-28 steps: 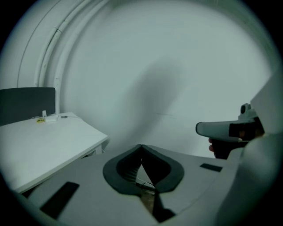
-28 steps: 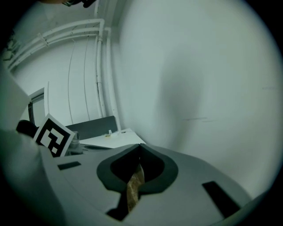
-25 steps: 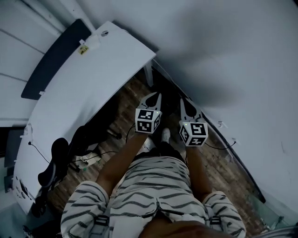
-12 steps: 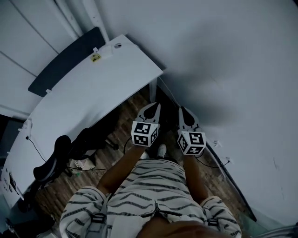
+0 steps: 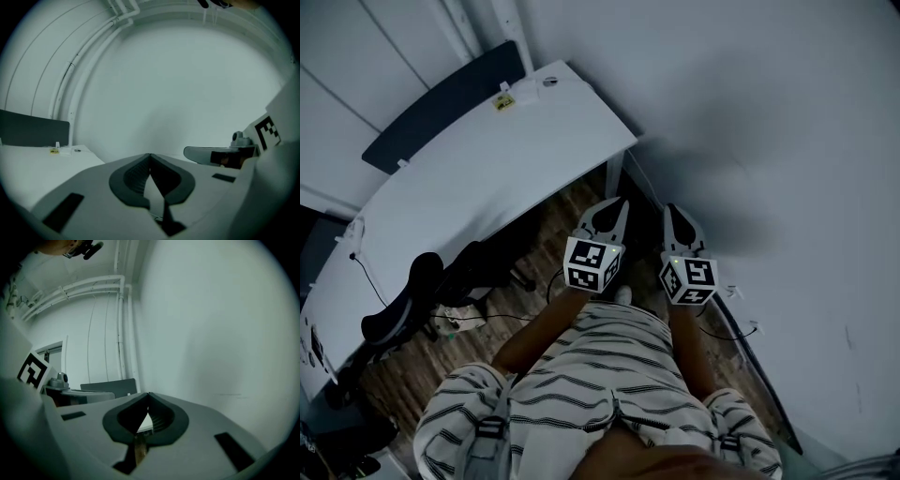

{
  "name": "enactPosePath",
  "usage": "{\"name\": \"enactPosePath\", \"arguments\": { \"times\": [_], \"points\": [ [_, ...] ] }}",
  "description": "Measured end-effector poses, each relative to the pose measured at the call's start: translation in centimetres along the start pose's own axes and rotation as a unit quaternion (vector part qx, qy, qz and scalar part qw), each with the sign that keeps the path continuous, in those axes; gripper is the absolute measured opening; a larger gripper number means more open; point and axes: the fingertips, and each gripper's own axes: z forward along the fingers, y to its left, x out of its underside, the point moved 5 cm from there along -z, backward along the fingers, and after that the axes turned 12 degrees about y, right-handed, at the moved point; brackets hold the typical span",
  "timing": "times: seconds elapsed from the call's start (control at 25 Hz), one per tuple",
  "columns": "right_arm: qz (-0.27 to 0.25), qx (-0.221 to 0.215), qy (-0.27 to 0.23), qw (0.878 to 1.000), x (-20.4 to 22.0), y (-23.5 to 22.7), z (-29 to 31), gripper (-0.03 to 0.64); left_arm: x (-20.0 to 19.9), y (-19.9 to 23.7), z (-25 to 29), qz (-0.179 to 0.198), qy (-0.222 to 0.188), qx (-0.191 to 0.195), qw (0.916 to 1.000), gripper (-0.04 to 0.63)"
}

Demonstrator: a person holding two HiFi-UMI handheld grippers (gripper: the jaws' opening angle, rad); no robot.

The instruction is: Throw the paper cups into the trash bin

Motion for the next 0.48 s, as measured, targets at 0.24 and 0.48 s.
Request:
{"name": "enactPosePath", "arguments": {
  "times": [0.24, 0.48],
  "points": [
    [-0.011, -0.004, -0.007, 1.0, -0.7, 0.4, 0.0, 0.009, -1.0, 0.1, -0.5, 0.006, -0.018, -0.002, 0.9998, 0.023],
    [-0.016, -0.007, -0.019, 1.0, -1.3, 0.9, 0.3, 0.009, -1.6, 0.6, -0.9, 0.017, -0.031, -0.011, 0.9993, 0.023]
  ]
}}
